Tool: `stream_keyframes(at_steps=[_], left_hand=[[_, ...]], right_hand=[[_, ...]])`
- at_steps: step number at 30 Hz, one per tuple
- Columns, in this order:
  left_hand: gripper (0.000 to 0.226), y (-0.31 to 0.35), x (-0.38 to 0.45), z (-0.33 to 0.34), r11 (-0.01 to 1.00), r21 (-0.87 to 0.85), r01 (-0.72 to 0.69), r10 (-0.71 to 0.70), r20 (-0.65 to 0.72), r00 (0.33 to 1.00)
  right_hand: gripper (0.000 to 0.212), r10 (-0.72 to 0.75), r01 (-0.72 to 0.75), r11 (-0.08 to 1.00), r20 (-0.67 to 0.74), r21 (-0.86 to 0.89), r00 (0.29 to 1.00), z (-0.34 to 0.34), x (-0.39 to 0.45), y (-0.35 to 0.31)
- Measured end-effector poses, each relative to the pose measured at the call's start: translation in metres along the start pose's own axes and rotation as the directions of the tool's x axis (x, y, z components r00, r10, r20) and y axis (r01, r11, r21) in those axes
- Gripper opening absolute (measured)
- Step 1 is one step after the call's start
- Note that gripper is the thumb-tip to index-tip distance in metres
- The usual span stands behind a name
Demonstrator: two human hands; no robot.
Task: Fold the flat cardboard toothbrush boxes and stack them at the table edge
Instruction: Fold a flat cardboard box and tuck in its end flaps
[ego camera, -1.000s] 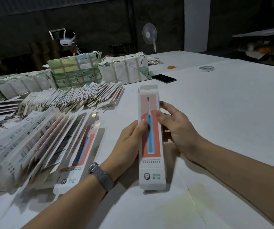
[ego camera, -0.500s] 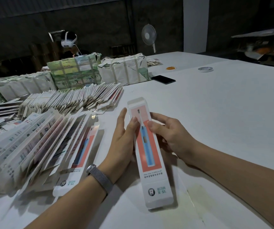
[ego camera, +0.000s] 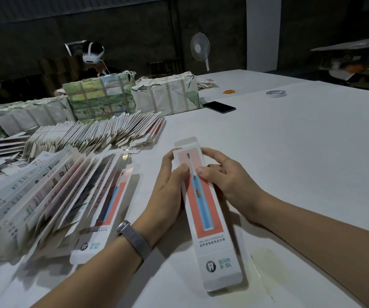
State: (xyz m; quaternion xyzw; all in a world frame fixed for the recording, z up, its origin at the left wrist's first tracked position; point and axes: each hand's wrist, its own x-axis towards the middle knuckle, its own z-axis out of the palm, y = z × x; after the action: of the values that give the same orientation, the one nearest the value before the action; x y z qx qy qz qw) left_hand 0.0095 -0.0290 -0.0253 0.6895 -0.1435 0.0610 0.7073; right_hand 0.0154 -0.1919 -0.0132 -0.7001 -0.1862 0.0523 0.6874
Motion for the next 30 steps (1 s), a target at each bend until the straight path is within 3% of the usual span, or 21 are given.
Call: stream_keyframes(at_steps=[8,12,19,30], left_hand=[[0.045,0.009,-0.004,0.002,0.999,0.042,0.025,-0.027,0.047,0.998],[0.028,0.011,-0.007,0.003,0.997,0.068,0.028,-0.031,0.052,0.998],[0.033,0.012,-0.007,0.004,0.985,0.169,0.016,-0.032,0.090,0.995],[0.034,0.014,-0.008,0.004,0.983,0.179,0.049,-0.067,0.097,0.993]], right_hand=[[0.037,0.001,-0.002,0.999,0.016,0.039,1.000,-0.003,0.004,0.000],[0.036,-0.009,0.008,0.999,0.026,0.048,1.000,-0.007,0.008,0.005],[0.032,-0.049,0.058,0.988,-0.063,0.146,0.997,-0.007,0.014,0.011],[0.033,-0.053,0.070,0.981,-0.097,0.183,0.994,-0.008,0.013,0.006]])
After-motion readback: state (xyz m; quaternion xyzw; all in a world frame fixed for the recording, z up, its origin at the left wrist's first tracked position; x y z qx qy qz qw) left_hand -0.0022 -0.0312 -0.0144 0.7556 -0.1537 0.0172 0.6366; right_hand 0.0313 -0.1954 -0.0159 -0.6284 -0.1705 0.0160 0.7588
